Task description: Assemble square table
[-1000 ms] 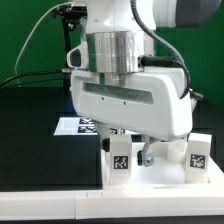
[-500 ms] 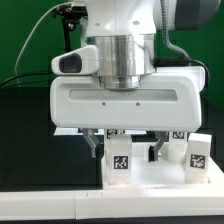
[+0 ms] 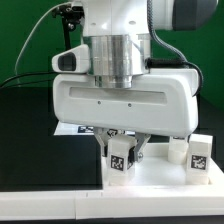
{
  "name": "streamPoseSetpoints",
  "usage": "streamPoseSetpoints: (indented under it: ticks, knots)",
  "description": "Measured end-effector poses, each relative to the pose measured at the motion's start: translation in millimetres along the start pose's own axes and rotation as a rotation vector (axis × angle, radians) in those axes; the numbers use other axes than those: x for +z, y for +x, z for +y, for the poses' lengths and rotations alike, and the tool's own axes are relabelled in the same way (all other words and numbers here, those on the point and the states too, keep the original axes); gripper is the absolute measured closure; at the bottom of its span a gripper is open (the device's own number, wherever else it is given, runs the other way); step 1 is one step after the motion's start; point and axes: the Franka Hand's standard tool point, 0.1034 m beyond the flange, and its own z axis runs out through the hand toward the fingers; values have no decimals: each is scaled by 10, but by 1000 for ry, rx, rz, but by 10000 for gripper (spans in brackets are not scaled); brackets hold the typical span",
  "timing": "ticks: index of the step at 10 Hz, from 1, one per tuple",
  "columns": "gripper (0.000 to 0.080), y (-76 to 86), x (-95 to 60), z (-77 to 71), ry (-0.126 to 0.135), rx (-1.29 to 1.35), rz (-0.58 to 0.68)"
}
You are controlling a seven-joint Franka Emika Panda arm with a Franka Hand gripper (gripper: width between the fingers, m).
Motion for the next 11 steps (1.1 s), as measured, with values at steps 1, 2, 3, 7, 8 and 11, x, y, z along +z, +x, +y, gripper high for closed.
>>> streamPoseSetpoints:
  ticks: [1,2,3,7,8,11]
  knots:
    - [516,-16,0,-3,-7,159,4]
    - [516,-29,-2,-7,-17,326,10]
    - [516,-21,-2,-6,-20,526,16]
    - [515,-7,-7,2,8,1054,-36]
    - [515,-11,2,-1,6,1116,-35]
    - [515,-4,17,20,1,1270,-33]
